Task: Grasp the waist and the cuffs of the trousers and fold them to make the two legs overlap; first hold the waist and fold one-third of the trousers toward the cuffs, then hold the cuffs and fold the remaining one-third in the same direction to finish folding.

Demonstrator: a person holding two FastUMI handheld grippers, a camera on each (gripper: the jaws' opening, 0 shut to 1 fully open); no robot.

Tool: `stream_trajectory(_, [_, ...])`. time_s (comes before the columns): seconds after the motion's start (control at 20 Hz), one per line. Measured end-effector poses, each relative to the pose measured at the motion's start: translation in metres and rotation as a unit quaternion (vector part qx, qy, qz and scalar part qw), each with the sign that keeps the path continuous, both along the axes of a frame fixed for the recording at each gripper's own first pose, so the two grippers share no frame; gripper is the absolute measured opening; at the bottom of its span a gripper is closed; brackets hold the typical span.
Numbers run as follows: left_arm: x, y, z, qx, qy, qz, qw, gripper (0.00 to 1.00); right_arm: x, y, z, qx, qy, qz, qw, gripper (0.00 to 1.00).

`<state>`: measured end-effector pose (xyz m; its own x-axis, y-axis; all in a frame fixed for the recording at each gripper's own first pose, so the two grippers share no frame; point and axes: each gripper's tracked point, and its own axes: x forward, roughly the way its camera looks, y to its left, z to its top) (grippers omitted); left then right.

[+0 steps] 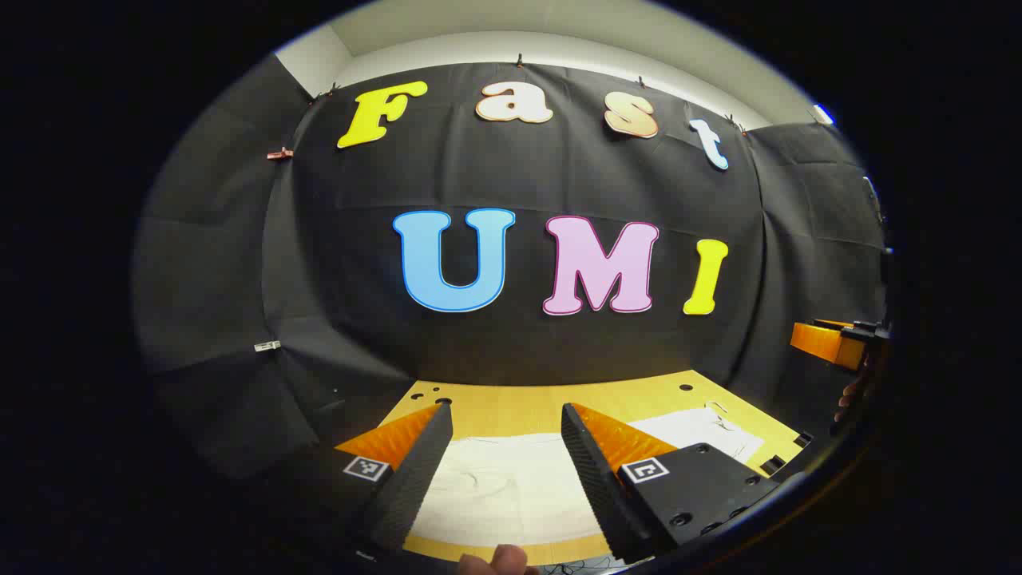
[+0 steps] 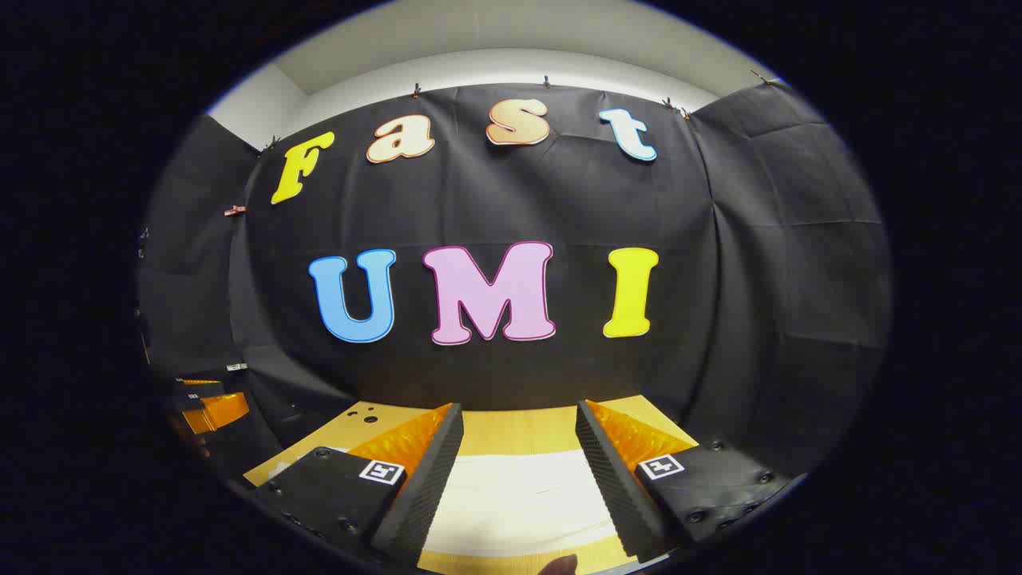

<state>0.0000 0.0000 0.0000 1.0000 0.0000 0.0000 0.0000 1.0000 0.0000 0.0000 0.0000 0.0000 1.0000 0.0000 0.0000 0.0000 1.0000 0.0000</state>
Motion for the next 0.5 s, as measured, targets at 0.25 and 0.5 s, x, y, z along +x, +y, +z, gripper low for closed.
stream_trajectory(0.25, [-0.0032,-0.0005,-0.0040,0.006,0.003,-0.005,1.000,0.90,-0.0046,0.0039,-0.0031,-0.006,0.005,0.003,1.000,0.91])
stream_trajectory(0.5, [-0.0056,-0.0010,-0.0083,0.006,0.008,-0.011,1.000,0.90,-0.0089,0.0078,-0.0049,-0.013,0.008,0.005,1.000,0.91])
